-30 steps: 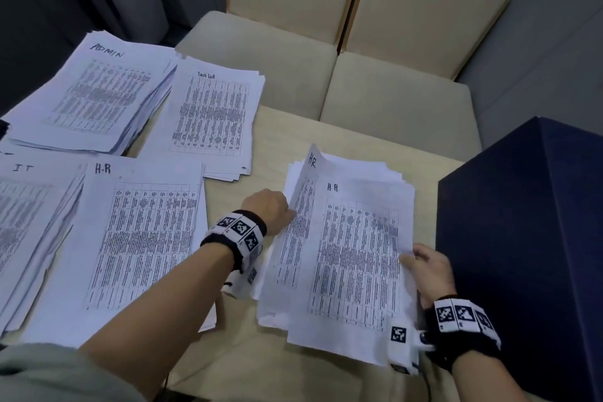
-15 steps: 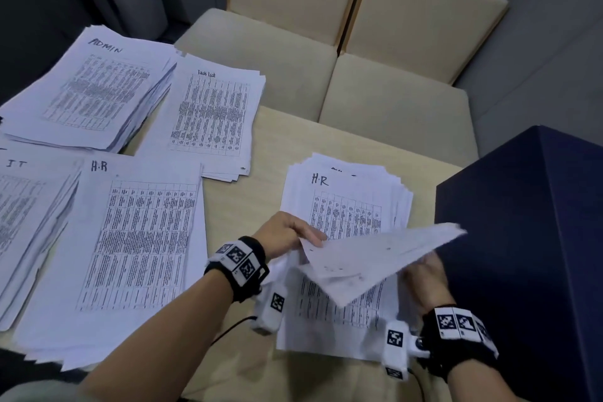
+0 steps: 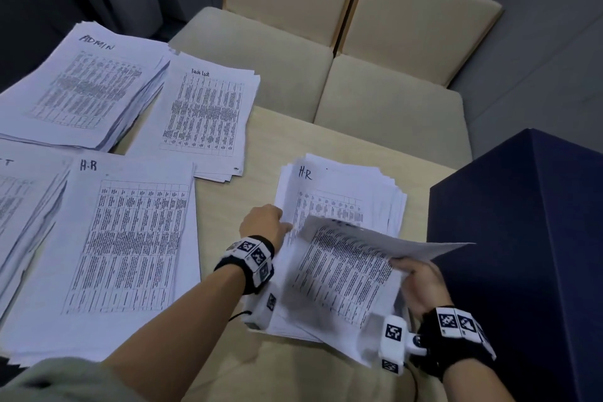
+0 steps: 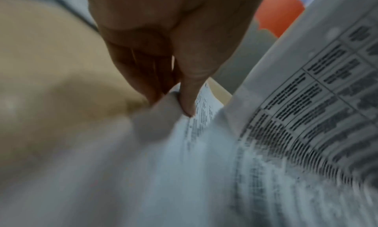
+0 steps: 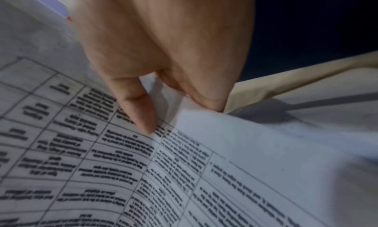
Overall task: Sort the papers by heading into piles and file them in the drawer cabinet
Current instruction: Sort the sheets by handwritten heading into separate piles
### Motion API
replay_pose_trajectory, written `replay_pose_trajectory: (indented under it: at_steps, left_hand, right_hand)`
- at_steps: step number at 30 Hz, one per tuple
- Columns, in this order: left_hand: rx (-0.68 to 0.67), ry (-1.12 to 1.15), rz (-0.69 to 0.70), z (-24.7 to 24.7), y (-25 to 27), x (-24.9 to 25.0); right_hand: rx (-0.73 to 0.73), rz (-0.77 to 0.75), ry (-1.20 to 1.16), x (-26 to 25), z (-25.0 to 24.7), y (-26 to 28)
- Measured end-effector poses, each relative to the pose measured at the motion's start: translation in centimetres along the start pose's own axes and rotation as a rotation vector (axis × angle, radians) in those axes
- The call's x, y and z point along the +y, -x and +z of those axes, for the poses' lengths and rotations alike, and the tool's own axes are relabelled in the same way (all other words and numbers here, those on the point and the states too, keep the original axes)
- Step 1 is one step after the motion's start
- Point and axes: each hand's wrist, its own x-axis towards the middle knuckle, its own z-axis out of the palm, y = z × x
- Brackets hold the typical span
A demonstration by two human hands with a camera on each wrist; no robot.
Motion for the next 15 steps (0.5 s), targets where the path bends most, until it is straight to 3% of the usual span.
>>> replay_pose_trajectory:
  at_steps: [4,7,9,11,15]
  left_hand:
    - [-0.029,-0.352,0.129,-2.9,0.6,-0.5]
    - [0.028,-0.381,0.151,-5.0,0.3,-0.7]
    - [0.031,-0.237,0.276,-5.7,0.2,-0.8]
    - [-0.055,0.023,0.391,-5.9,0.7,-0.6]
    - [-0.331,0.421,0.385,-4.8,1.2,-0.8]
  right_hand:
    - [0.003,0.047,-0.019,0.0,0.6,-0.6]
    - [-0.029,0.038,-0.004,-0.2,1.1,-0.5]
    - [-0.049,0.017,-0.015,-0.4,1.4,-0.6]
    - [-0.074,-0.012,-0.037,-0.5,1.8,-0.8]
    - [-0.084,-0.050,0.006,-0.7,2.5,-1.1]
